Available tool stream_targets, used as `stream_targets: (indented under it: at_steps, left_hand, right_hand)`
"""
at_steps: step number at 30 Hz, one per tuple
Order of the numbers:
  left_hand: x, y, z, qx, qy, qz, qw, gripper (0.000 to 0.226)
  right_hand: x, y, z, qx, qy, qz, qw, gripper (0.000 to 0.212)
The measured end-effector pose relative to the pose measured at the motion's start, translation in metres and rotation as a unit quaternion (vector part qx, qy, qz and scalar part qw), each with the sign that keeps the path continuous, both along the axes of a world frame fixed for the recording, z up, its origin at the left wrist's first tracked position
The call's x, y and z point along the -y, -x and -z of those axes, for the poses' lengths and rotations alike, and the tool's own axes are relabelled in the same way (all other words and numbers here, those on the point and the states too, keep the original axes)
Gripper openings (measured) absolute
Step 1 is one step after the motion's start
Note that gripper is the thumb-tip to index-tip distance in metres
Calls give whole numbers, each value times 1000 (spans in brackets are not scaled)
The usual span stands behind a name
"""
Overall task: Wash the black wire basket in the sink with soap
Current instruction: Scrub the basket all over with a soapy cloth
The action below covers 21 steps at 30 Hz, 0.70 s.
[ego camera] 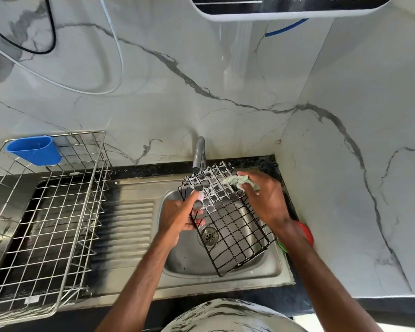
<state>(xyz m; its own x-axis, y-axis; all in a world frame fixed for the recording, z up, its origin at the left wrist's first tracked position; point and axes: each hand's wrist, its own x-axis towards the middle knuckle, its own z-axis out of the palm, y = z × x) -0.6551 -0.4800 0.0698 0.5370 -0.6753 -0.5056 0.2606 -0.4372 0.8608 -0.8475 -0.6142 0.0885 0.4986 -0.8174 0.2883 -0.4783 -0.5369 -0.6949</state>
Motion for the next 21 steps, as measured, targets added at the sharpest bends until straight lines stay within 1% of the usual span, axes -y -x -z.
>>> stream_targets:
  at_steps: [1,3,6,9,11,14,15,18,19,21]
  left_hand:
    - [-1,1,-1,-8,-1,-3,1000,32]
    - [-1,1,-2,-20,1,-12,1000,34]
    - [0,0,-3,-18,4,-18,1000,38]
    - [2,0,-5,-5,11,-19,1000,35]
    - [3,0,-6,2,16,-25,1000,31]
    - [4,1,-5,11,18,-32,999,32]
    - [4,0,-5,13,17,-35,999,34]
    - [4,-3,-5,25,13,-41,999,36]
    - [3,-4,-6,28,12,-40,999,36]
    - [3,-4,-7,30,12,-34,999,34]
  right_hand:
    - [-2,1,3,-36,53,4,998,33]
    - [-7,0,7,-90,116,21,989,35]
    - [-14,-3,12,-133,149,13,980,45]
    - [-22,-7,8,-121,128,-1,984,41]
    - [-38,-14,2,-112,113,-35,987,41]
    - [-68,-24,-3,-97,164,-83,978,45]
    - [-77,-25,-2,-89,168,-104,976,48]
    - [-89,-22,0,-98,141,-162,972,61]
    - [-89,-20,-2,-104,141,-175,969,59]
    - [-77,-13,-5,-104,146,-177,968,40]
